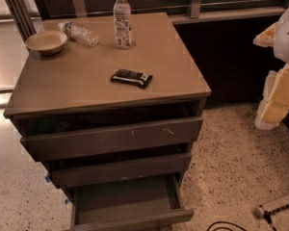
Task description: Close bottom drawer
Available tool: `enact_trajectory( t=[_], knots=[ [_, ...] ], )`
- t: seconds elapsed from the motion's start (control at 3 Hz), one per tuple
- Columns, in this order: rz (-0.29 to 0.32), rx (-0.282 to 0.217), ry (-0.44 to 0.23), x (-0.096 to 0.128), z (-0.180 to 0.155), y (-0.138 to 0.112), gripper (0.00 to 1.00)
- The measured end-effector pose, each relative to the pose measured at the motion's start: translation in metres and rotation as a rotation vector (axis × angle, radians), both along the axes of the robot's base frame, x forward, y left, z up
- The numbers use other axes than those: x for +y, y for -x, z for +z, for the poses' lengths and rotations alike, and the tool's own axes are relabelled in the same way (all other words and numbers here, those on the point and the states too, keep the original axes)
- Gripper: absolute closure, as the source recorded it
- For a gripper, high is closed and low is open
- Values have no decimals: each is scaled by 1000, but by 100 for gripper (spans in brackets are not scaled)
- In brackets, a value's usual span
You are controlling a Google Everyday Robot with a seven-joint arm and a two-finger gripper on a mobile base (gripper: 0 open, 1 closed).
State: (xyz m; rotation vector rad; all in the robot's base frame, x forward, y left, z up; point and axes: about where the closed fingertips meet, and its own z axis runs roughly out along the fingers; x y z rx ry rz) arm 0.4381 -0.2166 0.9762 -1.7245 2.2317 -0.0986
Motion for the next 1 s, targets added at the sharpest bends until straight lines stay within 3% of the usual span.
enact_trajectory(
  t=[0.33, 0.67, 1.0],
  knots=[
    [0, 0, 0, 0, 0, 0, 0],
    [0, -6, -4, 0, -3, 1, 18],
    [28, -8, -59, 8, -25, 13, 41]
  ],
)
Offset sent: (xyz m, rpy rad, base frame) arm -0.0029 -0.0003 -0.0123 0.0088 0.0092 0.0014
